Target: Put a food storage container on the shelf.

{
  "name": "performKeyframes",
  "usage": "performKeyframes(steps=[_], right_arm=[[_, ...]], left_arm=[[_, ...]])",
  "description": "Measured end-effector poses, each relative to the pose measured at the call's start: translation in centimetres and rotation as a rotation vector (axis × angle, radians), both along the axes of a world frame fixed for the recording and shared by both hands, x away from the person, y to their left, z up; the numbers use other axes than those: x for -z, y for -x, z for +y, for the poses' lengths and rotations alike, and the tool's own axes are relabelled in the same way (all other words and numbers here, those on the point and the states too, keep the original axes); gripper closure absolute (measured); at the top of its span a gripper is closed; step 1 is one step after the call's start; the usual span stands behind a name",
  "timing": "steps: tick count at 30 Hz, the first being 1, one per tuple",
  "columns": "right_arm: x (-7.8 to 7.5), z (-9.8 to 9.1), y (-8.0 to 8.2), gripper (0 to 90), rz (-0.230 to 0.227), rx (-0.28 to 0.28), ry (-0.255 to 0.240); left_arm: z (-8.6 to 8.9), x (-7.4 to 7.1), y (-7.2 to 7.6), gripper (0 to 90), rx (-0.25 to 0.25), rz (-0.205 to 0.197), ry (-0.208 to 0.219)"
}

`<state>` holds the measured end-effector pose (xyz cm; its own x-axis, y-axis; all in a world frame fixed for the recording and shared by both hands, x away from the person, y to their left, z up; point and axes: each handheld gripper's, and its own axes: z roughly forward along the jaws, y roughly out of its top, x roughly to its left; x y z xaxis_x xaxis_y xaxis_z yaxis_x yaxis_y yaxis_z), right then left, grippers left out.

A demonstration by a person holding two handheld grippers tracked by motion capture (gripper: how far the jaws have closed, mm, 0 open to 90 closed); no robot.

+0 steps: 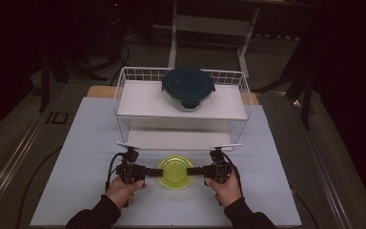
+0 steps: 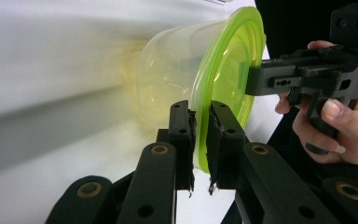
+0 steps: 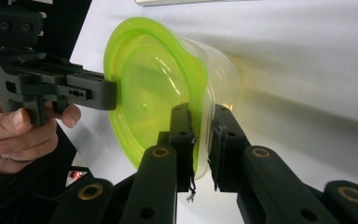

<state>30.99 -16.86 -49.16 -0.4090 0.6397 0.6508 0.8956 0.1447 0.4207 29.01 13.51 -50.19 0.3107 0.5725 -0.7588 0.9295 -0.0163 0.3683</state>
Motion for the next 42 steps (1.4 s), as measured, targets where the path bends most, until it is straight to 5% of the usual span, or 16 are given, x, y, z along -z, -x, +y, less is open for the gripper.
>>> performKeyframes(steps=[19,23,42], right_arm=[[-4.9,-0.6,0.8,80.7,-0.102,-0.007,-0.045],[-6.9,-1.0,1.2,80.7,-0.128,0.000,-0.052],[-12.9,-1.7,1.4,80.8,-0.206,0.018,-0.061]], left_arm=[[0.3,-4.5,0.4,80.5,0.021,-0.108,0.053],[0.1,-6.9,0.4,80.7,0.038,-0.142,0.069],[-0.3,-12.9,-0.1,81.5,0.057,-0.225,0.101]])
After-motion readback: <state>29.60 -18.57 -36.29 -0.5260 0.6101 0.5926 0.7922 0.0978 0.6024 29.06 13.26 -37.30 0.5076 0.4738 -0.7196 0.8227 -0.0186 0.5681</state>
